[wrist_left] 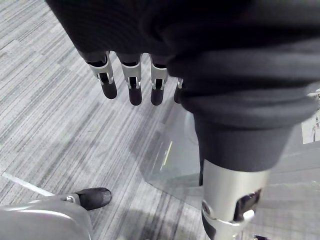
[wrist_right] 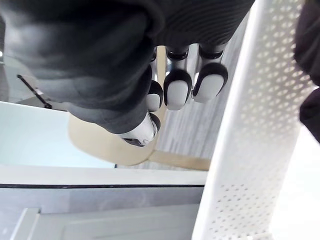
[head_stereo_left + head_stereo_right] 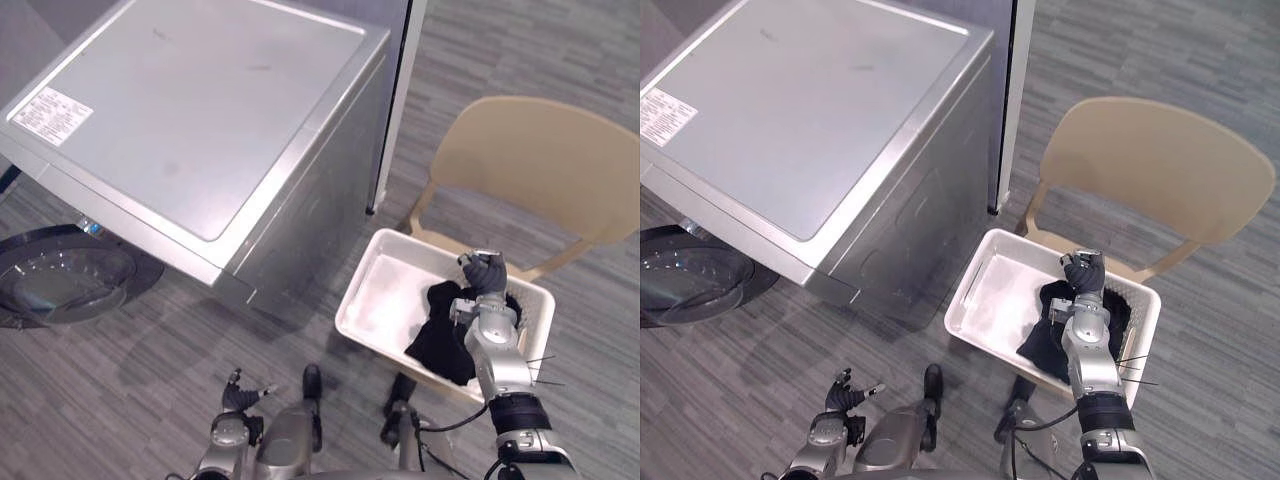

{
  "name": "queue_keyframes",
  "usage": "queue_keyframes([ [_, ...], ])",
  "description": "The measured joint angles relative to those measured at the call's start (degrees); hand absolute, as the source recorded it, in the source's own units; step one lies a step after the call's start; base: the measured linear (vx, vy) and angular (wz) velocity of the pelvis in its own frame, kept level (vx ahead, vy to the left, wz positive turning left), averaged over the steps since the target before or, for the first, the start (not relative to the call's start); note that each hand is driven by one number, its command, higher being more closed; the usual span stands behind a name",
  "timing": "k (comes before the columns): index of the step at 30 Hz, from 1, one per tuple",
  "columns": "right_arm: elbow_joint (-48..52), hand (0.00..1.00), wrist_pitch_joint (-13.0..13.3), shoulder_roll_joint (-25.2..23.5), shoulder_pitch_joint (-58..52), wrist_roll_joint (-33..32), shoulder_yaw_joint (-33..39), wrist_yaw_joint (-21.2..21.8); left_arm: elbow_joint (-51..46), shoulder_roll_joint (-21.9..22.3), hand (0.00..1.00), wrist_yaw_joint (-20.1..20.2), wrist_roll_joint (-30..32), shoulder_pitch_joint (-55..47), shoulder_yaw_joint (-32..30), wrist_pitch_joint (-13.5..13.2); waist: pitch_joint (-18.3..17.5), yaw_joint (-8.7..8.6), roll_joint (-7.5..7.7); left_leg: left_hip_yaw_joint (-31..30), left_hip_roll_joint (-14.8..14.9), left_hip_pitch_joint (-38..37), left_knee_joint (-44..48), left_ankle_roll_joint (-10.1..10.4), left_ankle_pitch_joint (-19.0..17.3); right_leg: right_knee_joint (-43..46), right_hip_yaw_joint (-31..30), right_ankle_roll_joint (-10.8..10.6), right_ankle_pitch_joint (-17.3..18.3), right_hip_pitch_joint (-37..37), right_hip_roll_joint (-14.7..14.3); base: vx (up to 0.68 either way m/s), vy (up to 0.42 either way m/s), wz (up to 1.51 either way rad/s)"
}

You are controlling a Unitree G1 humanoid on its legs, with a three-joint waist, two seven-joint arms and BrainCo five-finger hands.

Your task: Pick up the laundry basket with both hands and put the clothes into the washing machine.

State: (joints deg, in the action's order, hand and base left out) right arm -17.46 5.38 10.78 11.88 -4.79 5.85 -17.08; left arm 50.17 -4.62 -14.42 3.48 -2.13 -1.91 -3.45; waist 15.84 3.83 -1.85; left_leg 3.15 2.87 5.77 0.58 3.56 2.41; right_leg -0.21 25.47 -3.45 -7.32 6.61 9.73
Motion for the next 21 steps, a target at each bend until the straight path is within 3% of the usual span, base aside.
queue_keyframes([
  [8,0.8,0.00,-3.0,-0.1,-3.6,20.4,-0.3,-0.1,0.5,-0.1,0.00,0.7,2.1,-1.3,-0.5,0.7,-2.1,-0.10,0.84,0.6,0.0,-2.3,-0.8,0.2,-0.3,-4.2,-0.4,-0.3,-1.9,-3.2,-0.9,-0.02,0.007,-0.03],
  [12,0.8,0.00,-3.4,1.9,-5.1,25.0,-1.9,0.0,1.1,-0.1,0.00,0.7,3.8,-1.4,-0.5,0.7,-2.8,-0.40,0.87,1.2,0.0,-2.6,-1.4,0.3,-0.3,-5.4,-1.1,-0.3,-2.3,-3.4,-1.2,-0.03,0.013,-0.09],
  [15,-0.1,0.00,-3.5,3.2,-5.3,27.0,-3.5,0.0,1.7,-0.3,0.00,0.7,3.9,-1.4,-0.5,0.7,-2.8,-1.58,0.87,1.4,0.1,-2.7,-1.7,0.3,-0.3,-5.4,-1.7,-0.3,-2.3,-3.3,-1.3,0.00,0.004,-0.02],
  [21,-11.0,0.00,-4.1,6.2,-3.8,29.9,-6.6,0.6,1.6,-0.6,0.00,0.8,4.1,-1.3,0.0,0.4,-2.7,-1.52,0.46,3.0,0.5,-0.8,-1.6,0.3,-0.3,-3.4,-3.5,-0.3,-2.3,0.3,-0.9,0.02,0.009,-0.12],
])
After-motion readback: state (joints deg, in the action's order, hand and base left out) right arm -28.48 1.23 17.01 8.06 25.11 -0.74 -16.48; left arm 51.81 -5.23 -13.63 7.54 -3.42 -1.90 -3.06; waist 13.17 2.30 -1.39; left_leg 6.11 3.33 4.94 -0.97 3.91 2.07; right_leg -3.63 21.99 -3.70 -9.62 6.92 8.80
